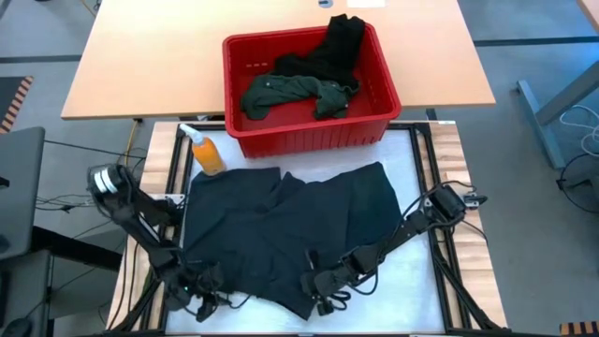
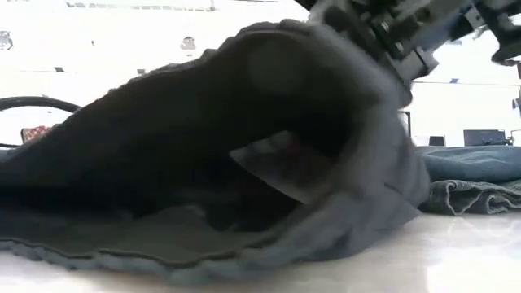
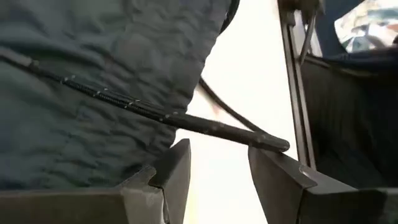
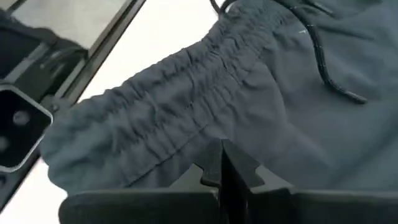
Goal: Fold Laundry from Bin
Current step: Fold the dark blue shorts
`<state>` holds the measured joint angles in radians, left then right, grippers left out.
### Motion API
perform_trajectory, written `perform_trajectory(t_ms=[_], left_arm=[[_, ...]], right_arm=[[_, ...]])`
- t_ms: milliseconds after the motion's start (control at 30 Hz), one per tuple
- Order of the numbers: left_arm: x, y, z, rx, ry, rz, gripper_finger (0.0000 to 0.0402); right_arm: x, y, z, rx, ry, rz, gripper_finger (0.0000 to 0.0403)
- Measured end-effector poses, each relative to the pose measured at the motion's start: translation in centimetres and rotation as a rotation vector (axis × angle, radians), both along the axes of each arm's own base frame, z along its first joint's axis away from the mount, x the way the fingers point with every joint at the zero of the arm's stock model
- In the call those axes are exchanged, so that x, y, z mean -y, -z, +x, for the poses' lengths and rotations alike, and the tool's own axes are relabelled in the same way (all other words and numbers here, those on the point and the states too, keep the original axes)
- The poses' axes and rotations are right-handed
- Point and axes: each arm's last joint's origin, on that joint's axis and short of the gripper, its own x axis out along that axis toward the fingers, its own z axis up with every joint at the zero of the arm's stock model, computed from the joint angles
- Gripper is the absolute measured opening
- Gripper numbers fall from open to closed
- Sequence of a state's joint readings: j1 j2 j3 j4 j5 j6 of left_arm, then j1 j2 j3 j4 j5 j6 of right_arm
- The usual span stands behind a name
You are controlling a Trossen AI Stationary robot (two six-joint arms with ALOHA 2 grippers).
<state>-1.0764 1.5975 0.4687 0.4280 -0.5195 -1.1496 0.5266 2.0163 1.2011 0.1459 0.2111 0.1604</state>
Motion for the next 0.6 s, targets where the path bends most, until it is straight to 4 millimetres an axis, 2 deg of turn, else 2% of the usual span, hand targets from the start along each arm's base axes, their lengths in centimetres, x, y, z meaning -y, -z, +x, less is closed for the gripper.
perform_trajectory(t_ms=[100, 200, 333, 467, 600], left_arm=[[0.6, 0.4, 0.4, -0.003, -0.002, 0.016, 0.0151], [0.5, -0.1, 0.8, 0.017, 0.008, 0.031, 0.0151], [-0.2, -2.8, 0.6, 0.082, 0.046, 0.040, 0.0151], [-1.8, -6.1, -0.2, 0.163, 0.027, 0.084, 0.0151], [-3.6, -7.9, -1.0, 0.214, -0.032, 0.157, 0.0151]], right_arm=[[-0.1, 0.6, -0.7, -0.075, -0.010, -0.044, 0.0017], [0.3, 1.4, -1.3, -0.171, -0.004, -0.092, 0.0017], [0.4, 1.5, -1.7, -0.224, 0.024, -0.090, 0.0019], [0.3, 1.0, -2.0, -0.209, -0.011, -0.118, 0.0018], [0.5, -1.4, -1.8, -0.119, -0.016, -0.082, 0.0018]])
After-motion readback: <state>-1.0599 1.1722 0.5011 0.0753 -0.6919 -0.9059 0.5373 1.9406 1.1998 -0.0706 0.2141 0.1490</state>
